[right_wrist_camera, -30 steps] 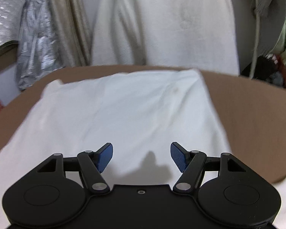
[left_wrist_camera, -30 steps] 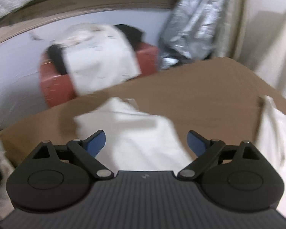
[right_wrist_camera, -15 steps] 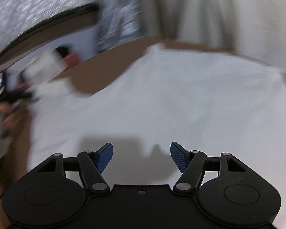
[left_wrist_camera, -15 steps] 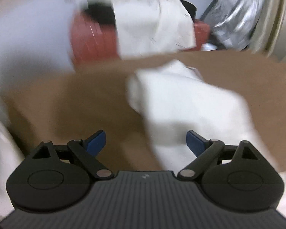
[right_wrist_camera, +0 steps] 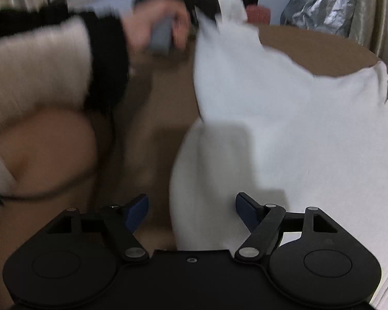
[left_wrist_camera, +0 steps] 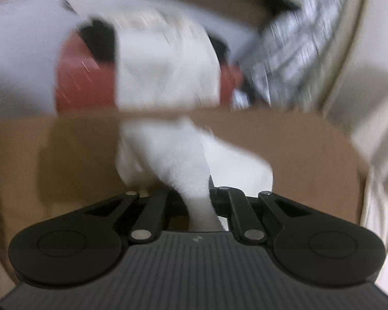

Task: Fold clothes

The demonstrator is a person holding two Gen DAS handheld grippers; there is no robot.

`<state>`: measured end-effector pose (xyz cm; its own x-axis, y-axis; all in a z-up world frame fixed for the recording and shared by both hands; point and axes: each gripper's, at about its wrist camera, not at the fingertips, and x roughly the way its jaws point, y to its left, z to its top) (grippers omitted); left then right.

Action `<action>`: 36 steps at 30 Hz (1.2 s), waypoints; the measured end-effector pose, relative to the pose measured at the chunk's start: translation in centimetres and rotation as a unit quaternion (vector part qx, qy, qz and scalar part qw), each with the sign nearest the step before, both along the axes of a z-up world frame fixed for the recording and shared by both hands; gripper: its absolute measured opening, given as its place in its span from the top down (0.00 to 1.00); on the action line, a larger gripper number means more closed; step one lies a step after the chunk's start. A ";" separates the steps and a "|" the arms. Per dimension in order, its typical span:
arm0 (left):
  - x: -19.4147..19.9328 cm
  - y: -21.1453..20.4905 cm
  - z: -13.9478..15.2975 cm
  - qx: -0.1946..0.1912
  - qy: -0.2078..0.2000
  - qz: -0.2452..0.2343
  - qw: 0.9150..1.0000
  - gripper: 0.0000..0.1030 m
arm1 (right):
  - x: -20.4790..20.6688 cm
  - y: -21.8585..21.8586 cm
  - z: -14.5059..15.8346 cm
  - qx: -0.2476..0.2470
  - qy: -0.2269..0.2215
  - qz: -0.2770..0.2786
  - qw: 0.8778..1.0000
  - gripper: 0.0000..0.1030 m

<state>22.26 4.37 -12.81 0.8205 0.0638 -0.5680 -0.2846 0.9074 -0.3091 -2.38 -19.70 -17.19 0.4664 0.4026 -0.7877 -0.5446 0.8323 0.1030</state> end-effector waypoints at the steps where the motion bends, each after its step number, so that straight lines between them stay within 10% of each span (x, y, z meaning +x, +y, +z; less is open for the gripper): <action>1: 0.0 0.1 0.4 0.011 -0.010 0.005 1.000 0.93 | -0.2 0.0 -0.3 0.006 0.000 -0.002 1.000 0.21; 7: 2.4 -3.1 -3.1 0.162 0.045 -0.019 0.986 0.93 | -1.5 0.7 -0.2 0.063 0.040 0.040 0.996 0.22; 12: 1.1 -0.6 -2.5 0.047 0.060 0.003 0.997 0.93 | -1.5 -1.0 -0.5 0.132 0.063 -0.002 0.989 0.22; 18: -3.1 -5.0 3.9 0.075 -0.027 -0.082 0.993 0.93 | -1.7 -3.9 1.5 0.192 0.085 -0.038 0.977 0.23; 22: -6.7 -9.7 7.9 0.070 -0.067 -0.176 0.980 0.93 | -2.9 -7.6 3.4 0.202 0.010 -0.122 0.972 0.23; 25: -9.3 -14.0 9.7 0.044 -0.077 -0.267 0.960 0.93 | -3.8 -10.7 4.0 0.216 -0.015 -0.193 0.957 0.23; 30: -13.7 -22.3 9.6 -0.005 -0.041 -0.437 0.898 0.91 | -5.1 -14.8 3.9 0.176 -0.034 -0.287 0.941 0.23; 32: -15.1 -25.9 7.5 -0.022 0.007 -0.484 0.874 0.76 | -6.1 -16.5 4.1 0.156 -0.062 -0.332 0.928 0.23; 34: -16.5 -29.6 4.9 -0.026 0.063 -0.522 0.850 0.25 | -7.0 -18.6 3.9 0.139 -0.082 -0.376 0.912 0.23; 36: -17.8 -32.8 2.3 0.037 0.107 -0.540 0.834 0.22 | -7.6 -20.5 3.3 0.127 -0.080 -0.411 0.899 0.23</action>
